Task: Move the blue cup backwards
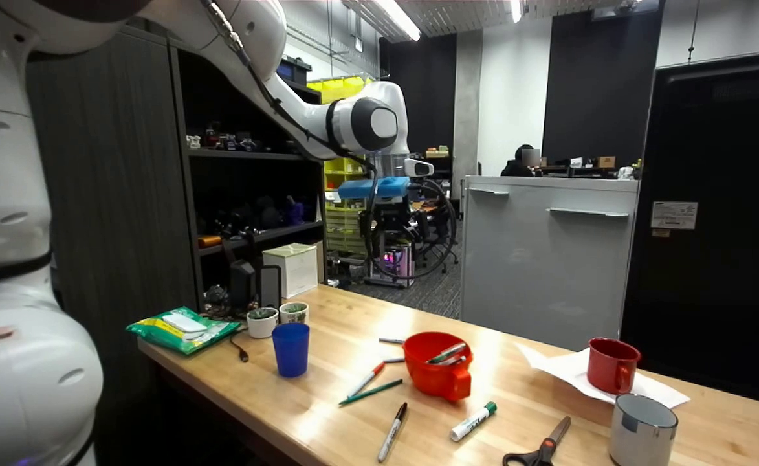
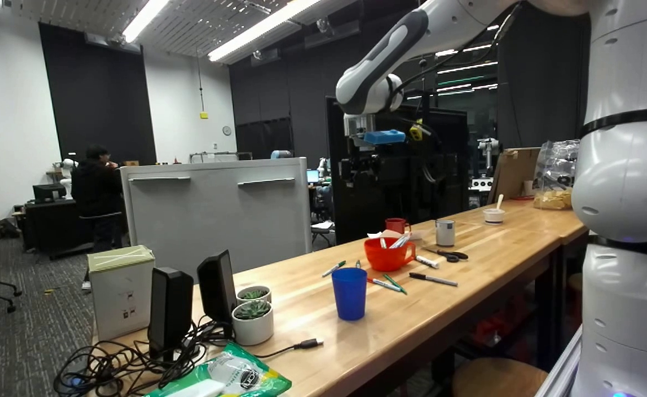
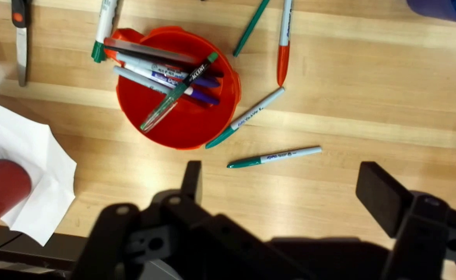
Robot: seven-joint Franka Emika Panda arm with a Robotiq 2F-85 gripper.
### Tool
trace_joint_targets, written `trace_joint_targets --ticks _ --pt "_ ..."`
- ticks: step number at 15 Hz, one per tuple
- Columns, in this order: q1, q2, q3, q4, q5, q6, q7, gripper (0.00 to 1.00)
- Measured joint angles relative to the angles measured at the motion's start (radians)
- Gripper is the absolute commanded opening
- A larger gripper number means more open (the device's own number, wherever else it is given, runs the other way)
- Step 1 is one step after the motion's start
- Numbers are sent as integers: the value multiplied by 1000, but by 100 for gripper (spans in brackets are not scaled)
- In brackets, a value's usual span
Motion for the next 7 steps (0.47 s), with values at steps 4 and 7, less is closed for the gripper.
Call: trace_joint_targets --ticks 4,7 --pt "4 68 19 85 0 -2 26 100" --pt "6 81 24 102 0 -6 37 100"
